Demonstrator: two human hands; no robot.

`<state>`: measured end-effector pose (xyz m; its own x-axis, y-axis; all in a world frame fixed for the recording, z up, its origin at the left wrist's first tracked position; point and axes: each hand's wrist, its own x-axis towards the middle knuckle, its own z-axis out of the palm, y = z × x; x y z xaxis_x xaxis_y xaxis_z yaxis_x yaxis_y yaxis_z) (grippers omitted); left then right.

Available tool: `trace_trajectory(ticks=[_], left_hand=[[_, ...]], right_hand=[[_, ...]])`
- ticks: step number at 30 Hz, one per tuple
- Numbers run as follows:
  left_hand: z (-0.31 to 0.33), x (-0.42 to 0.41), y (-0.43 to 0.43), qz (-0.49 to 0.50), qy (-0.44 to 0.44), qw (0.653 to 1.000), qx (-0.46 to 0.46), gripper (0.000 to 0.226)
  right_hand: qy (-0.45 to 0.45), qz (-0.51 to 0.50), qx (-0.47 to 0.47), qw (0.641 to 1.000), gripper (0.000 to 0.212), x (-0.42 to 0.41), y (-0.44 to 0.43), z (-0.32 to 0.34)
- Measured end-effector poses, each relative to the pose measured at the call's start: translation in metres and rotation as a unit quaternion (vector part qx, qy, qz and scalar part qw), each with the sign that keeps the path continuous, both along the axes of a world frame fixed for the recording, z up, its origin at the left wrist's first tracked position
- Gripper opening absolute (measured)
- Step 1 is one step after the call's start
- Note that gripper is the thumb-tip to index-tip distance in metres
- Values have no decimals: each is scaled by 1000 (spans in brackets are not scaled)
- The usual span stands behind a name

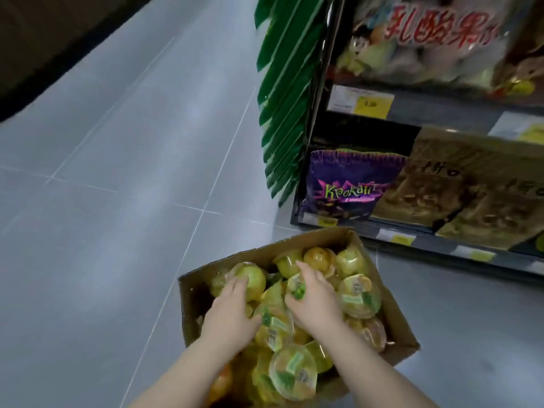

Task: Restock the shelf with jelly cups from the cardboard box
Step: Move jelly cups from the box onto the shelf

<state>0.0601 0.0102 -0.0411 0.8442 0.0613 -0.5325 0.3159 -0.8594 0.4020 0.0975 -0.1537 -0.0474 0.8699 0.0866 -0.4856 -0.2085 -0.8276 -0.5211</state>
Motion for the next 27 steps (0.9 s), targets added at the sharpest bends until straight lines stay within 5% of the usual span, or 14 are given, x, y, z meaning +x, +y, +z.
trace_trajectory(ticks=[8,16,23,27], left_hand=[[-78,37,-2,-160,-86,972,148,70],[-98,30,-3,-105,-136,974,146,75],[-58,28,32,121,-159,977,-72,61],[-43,14,45,326,-45,902,-278,51]], right_hand=[[-34,83,4,996,58,10,-18,-51],[11,155,-15,988,55,-20,-40,-53],[77,214,-91,970,95,-21,-9,-61],[113,264,-154,945,106,-21,14,-66]])
